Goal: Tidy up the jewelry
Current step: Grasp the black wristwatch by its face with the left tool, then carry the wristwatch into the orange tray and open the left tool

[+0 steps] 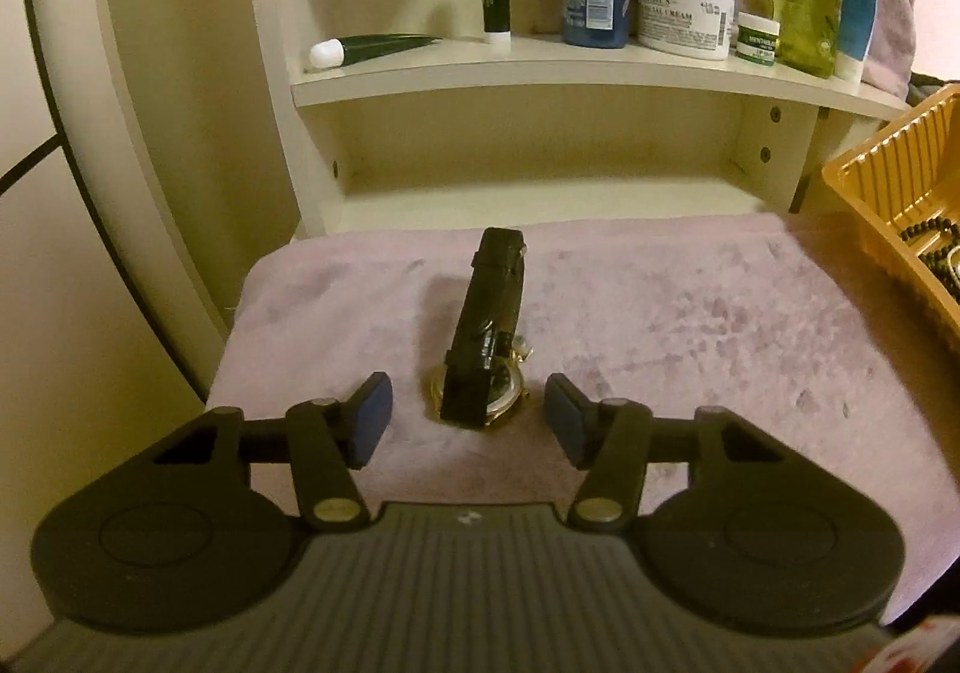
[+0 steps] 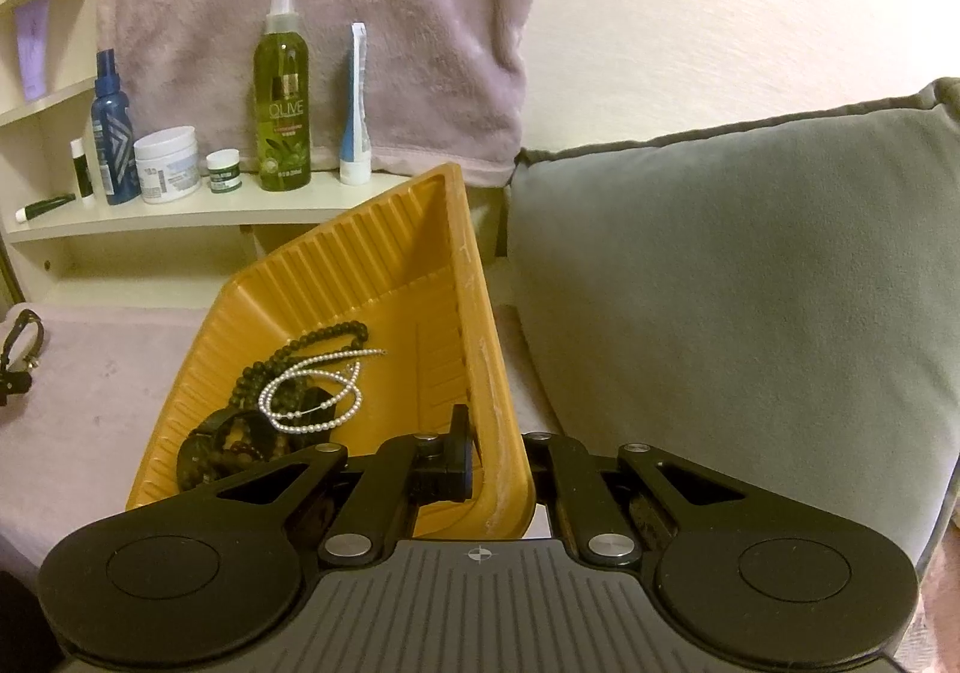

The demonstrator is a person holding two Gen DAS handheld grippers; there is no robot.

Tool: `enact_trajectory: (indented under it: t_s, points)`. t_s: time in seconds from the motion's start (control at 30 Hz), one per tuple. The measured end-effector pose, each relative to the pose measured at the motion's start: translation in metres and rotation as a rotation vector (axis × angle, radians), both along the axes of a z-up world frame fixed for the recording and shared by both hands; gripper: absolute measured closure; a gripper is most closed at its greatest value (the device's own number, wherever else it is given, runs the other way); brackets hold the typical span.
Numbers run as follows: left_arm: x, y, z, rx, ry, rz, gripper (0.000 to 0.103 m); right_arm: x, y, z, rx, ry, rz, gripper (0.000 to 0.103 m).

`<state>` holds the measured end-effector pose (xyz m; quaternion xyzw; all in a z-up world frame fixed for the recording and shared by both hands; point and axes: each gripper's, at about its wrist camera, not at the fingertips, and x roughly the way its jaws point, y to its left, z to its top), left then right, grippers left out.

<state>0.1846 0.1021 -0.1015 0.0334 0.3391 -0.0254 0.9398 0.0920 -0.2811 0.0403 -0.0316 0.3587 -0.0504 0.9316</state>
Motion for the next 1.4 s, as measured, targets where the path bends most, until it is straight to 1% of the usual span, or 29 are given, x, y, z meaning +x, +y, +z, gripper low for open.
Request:
enact_trajectory:
  t_s: [0.1,0.23,0.4,0.47,0.53,0.7,1.0,1.4]
  points:
    - [0.001,0.000,-0.001,0.001,-0.002,-0.007,0.050,0.000,0.000,0.000,0.000,0.000,-0.001,0.097]
    - [0.001,-0.001,-0.002,-0.002,-0.004,-0.015,0.054,0.000,0.000,-0.001,0.001,0.000,-0.001,0.097]
    - [0.002,-0.001,-0.002,-0.013,-0.003,-0.018,0.063,0.000,0.000,0.000,0.001,0.001,-0.001,0.097]
    - [0.001,-0.003,-0.001,-0.012,-0.002,-0.021,0.070,0.000,0.000,0.000,0.001,0.000,-0.001,0.097]
    - [0.001,-0.004,0.000,0.000,-0.002,-0.020,0.071,0.000,0.000,0.000,0.001,0.000,-0.001,0.097]
    - [-0.004,-0.004,0.003,-0.009,0.010,-0.014,0.071,0.000,0.000,-0.001,0.002,0.000,-0.002,0.097]
    - [-0.022,-0.011,0.013,-0.048,0.018,-0.021,0.071,-0.001,0.001,-0.001,0.005,-0.002,-0.003,0.097]
    - [-0.034,-0.017,0.037,-0.085,-0.038,-0.017,0.071,-0.003,0.000,-0.001,0.013,-0.004,-0.003,0.097]
